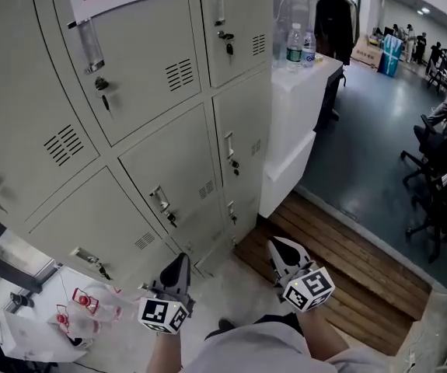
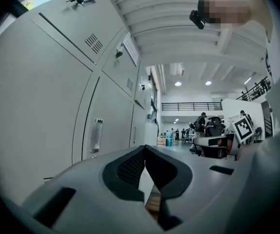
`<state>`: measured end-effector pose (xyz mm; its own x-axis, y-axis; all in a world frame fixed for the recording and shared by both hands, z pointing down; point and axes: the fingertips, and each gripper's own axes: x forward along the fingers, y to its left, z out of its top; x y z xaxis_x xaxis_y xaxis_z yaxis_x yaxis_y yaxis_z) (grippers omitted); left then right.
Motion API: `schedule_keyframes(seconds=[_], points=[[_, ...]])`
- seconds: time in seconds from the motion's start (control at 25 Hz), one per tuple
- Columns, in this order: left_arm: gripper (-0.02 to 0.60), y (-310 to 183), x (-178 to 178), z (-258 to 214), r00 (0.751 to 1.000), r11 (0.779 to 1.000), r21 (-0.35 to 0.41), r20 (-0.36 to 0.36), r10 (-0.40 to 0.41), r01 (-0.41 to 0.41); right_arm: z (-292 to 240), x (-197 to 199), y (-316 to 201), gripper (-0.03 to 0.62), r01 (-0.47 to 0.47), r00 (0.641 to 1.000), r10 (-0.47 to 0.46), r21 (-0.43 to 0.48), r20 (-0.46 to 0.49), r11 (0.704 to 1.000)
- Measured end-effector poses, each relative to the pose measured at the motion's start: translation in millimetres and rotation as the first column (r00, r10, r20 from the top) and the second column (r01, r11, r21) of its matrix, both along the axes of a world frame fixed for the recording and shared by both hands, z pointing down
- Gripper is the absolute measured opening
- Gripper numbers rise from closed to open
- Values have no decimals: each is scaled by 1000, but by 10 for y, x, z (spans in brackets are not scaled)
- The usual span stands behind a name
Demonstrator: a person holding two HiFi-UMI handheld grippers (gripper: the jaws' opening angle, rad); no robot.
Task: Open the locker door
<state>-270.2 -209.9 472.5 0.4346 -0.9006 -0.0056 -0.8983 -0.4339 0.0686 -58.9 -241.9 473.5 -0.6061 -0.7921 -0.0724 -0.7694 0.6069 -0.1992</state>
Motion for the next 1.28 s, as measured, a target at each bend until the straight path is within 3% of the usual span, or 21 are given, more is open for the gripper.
schedule_keyframes(seconds=[0.36, 0.72, 0.76, 0.8, 1.28], points=[[2, -451, -296, 65, 998, 997, -20, -6, -69, 68, 53, -240, -673, 14, 15, 999, -17, -36, -31, 999], [3, -670, -207, 121, 983, 983, -48, -25, -180, 179, 1, -268, -1204, 18, 97, 989, -96, 0, -114, 995], [2, -677, -200, 127, 981, 981, -51, -29, -191, 189, 6, -287, -1224, 161, 118, 986, -117, -1, -120, 993], [3, -686, -189, 133, 979, 979, -53, -31, -199, 198, 14, -297, -1251, 250, 136, 983, -136, -6, -125, 991], [2, -634, -129, 196, 954, 952, -74, -1, -299, 298, 21, -310, -1855, 249, 207, 965, -202, 13, -165, 978]])
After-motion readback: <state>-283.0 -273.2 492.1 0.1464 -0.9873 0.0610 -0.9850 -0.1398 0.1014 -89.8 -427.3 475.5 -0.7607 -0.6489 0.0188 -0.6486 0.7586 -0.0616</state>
